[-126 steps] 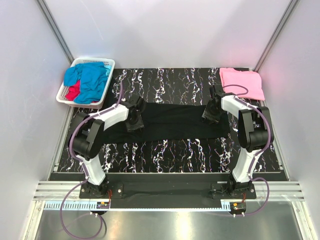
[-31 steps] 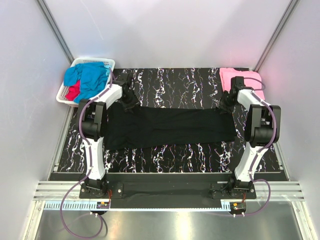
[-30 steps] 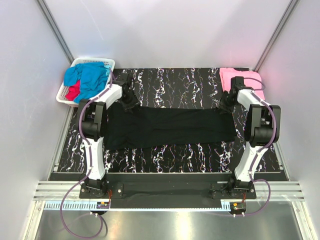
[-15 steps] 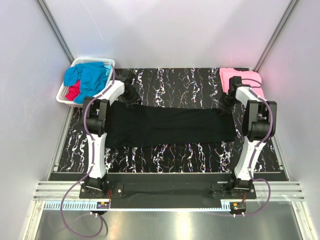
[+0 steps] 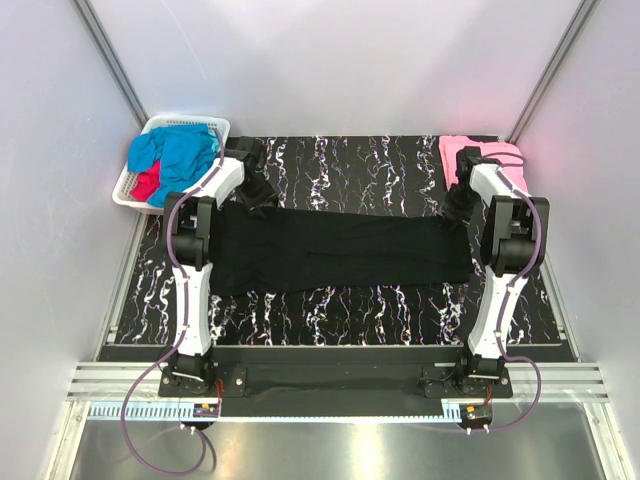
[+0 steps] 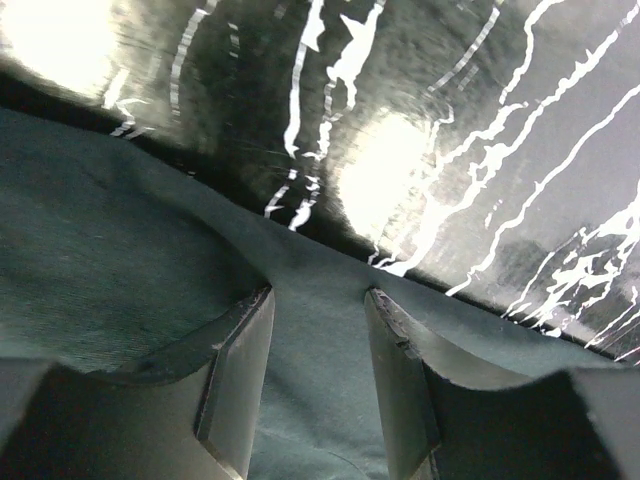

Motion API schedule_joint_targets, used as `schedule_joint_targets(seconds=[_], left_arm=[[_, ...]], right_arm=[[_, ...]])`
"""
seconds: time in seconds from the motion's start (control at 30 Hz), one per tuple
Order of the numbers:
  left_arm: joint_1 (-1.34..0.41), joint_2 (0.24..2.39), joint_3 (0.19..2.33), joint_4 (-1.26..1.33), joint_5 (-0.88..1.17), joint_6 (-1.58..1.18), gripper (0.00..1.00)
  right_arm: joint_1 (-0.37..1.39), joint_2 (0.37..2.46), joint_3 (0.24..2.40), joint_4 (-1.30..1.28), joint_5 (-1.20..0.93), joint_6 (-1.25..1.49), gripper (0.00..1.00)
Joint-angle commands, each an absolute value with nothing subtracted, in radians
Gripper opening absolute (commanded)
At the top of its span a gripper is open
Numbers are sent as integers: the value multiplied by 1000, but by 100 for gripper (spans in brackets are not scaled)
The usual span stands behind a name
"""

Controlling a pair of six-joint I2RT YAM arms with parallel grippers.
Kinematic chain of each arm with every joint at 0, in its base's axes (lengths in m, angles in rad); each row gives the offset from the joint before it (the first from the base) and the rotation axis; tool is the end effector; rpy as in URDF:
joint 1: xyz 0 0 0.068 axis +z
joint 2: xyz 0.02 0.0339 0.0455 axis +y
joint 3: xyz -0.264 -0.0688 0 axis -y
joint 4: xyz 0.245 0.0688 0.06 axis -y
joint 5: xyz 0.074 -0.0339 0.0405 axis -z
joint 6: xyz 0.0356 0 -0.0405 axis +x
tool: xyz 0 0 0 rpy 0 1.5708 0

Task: Fold and stack the t-shirts
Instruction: Fold the tshirt

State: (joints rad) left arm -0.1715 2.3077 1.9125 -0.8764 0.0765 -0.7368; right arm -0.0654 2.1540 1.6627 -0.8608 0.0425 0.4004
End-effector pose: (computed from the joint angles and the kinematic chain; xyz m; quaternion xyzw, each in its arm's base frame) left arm 0.4714 -0.0844 0.1654 -0.2701 0.9505 -0.0993 0.1172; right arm 0.4325 -0.0298 0.1642 0.2316 0.9664 -0.0026 0.1111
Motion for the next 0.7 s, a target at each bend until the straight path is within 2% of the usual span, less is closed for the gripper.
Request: schedule_joint_targets(seconds=[0.0, 0.27, 0.5, 0.67], left_arm=[[-144, 2333, 1930, -905, 51, -735, 48], [-126, 2332, 1917, -913, 51, -724, 48], [-118, 2344, 1924, -917, 55, -718, 48], [-117, 2339, 1933, -925, 66, -709, 48]], right_arm=[[-69, 2183, 1712, -928, 179, 416, 43], [-71, 2221, 1744, -989, 308, 429, 40], [-69, 2269, 1799, -1094, 537, 459, 36], [-71, 2220, 1796, -1080, 512, 463, 33]])
